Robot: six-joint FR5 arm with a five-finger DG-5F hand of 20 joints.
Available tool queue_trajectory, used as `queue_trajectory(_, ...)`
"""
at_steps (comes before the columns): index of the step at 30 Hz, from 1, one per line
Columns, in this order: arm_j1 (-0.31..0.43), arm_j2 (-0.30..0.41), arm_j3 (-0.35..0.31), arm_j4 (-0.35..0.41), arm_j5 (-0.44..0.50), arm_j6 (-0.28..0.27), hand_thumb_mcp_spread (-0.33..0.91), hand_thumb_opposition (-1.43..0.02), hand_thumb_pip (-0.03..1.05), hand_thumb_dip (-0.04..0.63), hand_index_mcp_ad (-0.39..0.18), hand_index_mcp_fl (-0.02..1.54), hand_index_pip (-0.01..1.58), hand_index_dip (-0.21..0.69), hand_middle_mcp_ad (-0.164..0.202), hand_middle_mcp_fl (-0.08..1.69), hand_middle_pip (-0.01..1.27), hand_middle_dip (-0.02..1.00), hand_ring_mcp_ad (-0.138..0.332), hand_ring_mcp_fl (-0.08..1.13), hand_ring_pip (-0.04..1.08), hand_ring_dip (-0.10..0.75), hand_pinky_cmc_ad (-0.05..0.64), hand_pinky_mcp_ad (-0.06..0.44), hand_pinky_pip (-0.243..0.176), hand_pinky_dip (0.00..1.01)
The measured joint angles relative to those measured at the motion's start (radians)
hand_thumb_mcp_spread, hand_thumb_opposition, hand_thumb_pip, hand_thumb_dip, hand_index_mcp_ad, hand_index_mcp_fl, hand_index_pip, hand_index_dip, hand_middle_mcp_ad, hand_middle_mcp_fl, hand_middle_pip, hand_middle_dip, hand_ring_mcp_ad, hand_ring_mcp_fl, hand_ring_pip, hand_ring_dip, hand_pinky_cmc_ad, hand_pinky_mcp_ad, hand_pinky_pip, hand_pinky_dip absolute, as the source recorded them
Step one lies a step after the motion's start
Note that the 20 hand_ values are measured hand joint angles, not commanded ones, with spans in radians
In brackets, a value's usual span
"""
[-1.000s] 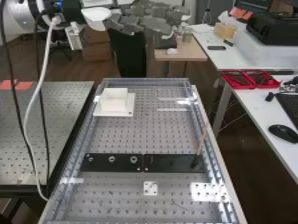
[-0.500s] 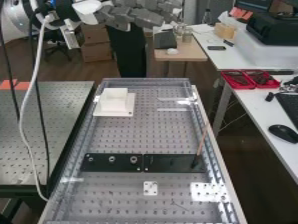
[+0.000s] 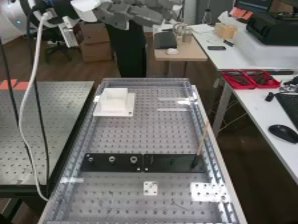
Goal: Grab the drill bit and place it in the clear container
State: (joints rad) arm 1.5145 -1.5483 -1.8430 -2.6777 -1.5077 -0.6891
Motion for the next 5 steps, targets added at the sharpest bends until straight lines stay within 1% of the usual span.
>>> queue_trajectory(2,0.000,-0.002,0.005,-0.009,-0.006,0.002,0.23,-0.74,0.30,0.049,-0.058,0.62,0.03,0.527,0.087,0.47,0.13,0.27,0.133,0.14,0.14,0.087,0.379,0.360,0.040,0.21)
queue_trajectory(5,-0.002,-0.010,0.023,-0.049,-0.011,0.012,0.23,-0.74,0.30,0.049,-0.054,0.62,0.03,0.527,0.087,0.47,0.13,0.27,0.133,0.14,0.14,0.091,0.379,0.358,0.040,0.21)
